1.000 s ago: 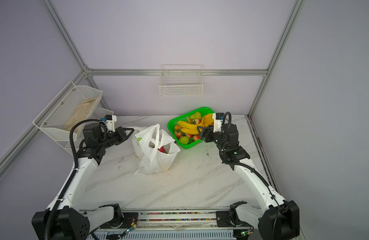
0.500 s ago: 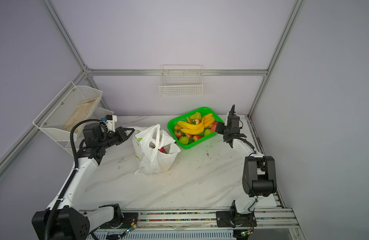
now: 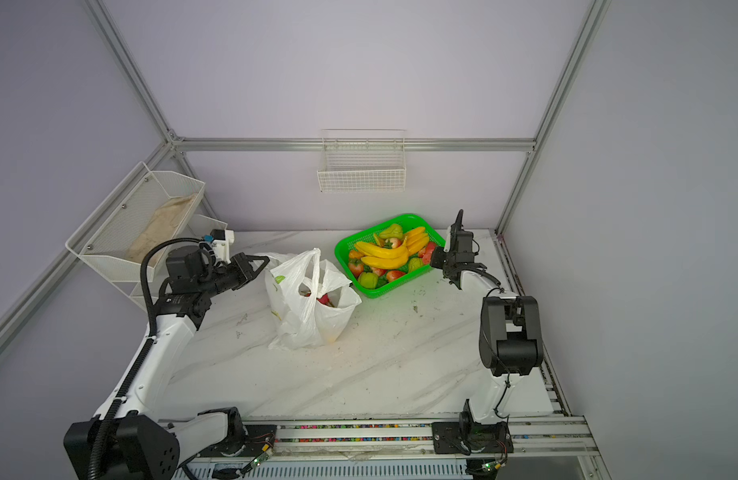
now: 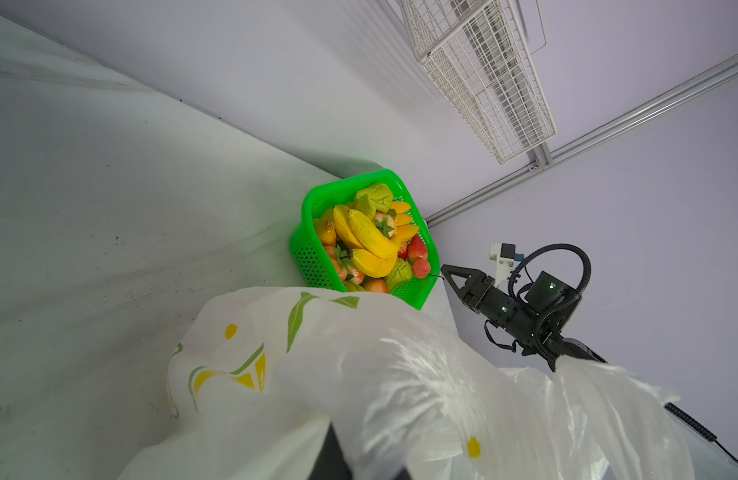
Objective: Place the fake fruits into the plastic bag and tie a complex knot
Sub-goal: 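Move the right gripper over the basket and close on a pink peach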
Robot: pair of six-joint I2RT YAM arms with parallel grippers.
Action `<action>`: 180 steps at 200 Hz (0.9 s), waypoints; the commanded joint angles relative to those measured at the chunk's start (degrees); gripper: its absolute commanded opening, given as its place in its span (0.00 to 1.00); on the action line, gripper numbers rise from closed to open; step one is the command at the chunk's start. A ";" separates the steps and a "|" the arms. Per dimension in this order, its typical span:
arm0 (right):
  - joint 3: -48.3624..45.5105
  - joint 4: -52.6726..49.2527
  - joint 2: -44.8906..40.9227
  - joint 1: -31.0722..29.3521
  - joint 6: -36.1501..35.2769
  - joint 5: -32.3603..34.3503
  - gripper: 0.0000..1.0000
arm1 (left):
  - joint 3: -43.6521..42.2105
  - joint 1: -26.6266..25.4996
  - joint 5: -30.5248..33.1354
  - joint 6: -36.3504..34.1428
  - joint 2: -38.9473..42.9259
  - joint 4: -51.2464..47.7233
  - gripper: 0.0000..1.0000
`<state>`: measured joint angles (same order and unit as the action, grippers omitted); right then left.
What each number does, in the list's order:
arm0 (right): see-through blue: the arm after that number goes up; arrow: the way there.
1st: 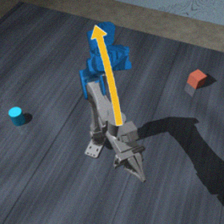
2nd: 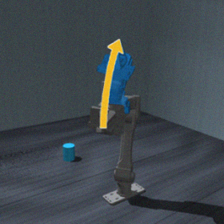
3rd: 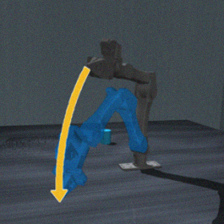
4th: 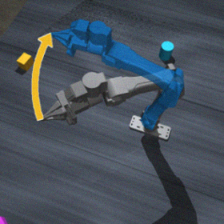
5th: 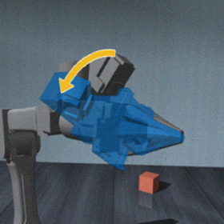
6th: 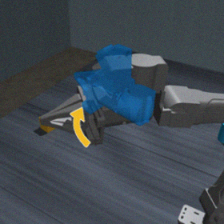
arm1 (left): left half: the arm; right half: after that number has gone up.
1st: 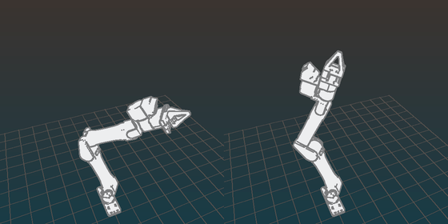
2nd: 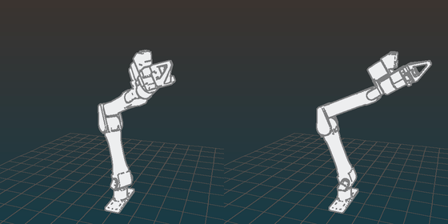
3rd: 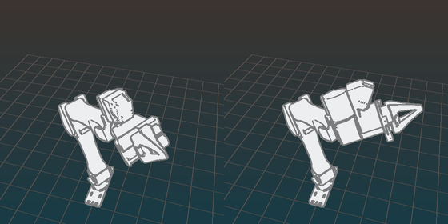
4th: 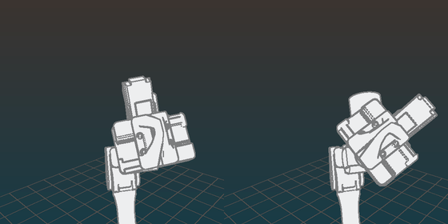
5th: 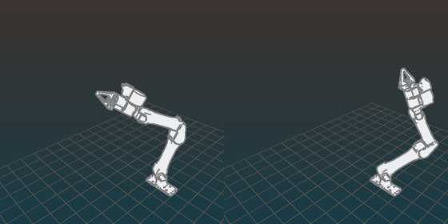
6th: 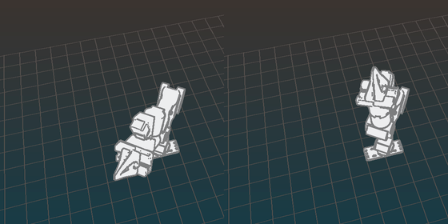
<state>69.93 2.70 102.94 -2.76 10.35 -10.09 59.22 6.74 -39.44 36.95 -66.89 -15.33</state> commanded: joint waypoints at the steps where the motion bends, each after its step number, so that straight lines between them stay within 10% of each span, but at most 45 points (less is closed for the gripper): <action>1: 1.35 -0.79 0.99 0.13 -0.59 -0.22 0.35 | -1.57 0.46 -1.25 0.50 0.32 2.76 0.00; 180: 0.81 -0.16 -5.13 0.14 -1.03 -7.51 0.00 | -1.65 0.46 -1.42 0.69 0.18 3.01 0.00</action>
<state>69.97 2.20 103.28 -2.76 9.63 -13.98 59.22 6.74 -39.83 36.95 -66.89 -15.05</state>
